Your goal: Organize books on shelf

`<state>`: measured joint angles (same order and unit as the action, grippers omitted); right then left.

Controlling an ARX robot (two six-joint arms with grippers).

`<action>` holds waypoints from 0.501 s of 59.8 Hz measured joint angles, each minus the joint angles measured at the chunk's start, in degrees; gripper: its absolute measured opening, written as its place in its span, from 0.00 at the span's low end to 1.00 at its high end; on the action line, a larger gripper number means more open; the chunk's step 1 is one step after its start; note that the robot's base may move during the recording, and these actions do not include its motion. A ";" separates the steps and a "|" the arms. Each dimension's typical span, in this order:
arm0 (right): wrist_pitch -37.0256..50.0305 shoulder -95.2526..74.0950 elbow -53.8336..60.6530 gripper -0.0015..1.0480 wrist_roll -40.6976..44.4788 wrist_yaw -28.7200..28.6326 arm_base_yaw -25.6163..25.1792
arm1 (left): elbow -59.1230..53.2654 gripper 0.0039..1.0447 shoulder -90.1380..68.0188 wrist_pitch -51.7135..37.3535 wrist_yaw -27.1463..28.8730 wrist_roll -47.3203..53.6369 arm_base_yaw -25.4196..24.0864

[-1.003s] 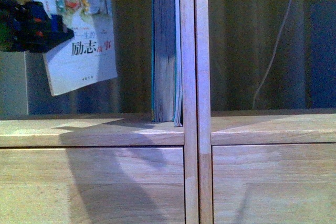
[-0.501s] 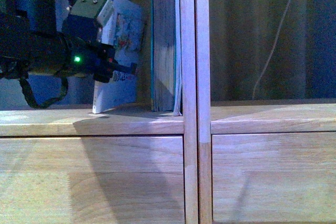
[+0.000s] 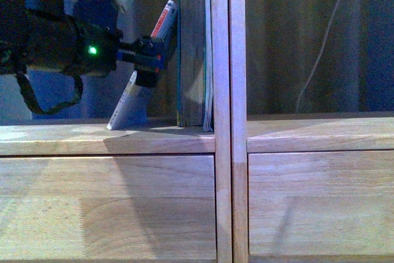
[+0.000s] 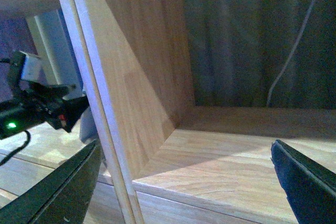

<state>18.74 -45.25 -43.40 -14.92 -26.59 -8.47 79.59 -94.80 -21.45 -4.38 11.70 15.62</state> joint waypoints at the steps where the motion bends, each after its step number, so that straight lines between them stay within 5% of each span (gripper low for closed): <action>1: 0.00 -0.02 0.00 0.93 0.00 0.00 0.00 | -0.55 0.87 1.01 -0.02 -0.09 -0.55 -0.17; 4: 0.00 -0.02 0.00 0.93 0.00 0.02 0.00 | -2.54 0.95 4.28 0.44 -1.46 -2.84 -0.81; 19: 0.00 -0.02 0.00 0.93 0.00 0.02 0.00 | -14.99 0.93 20.55 2.56 -12.76 -13.09 -5.73; 30: 0.00 -0.02 0.00 0.93 0.00 0.02 0.00 | -32.17 0.93 41.46 -2.01 -24.83 -17.97 -17.81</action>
<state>18.74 -45.28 -43.40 -14.92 -26.57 -8.47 47.42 -53.34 -23.46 -29.21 -6.26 -2.20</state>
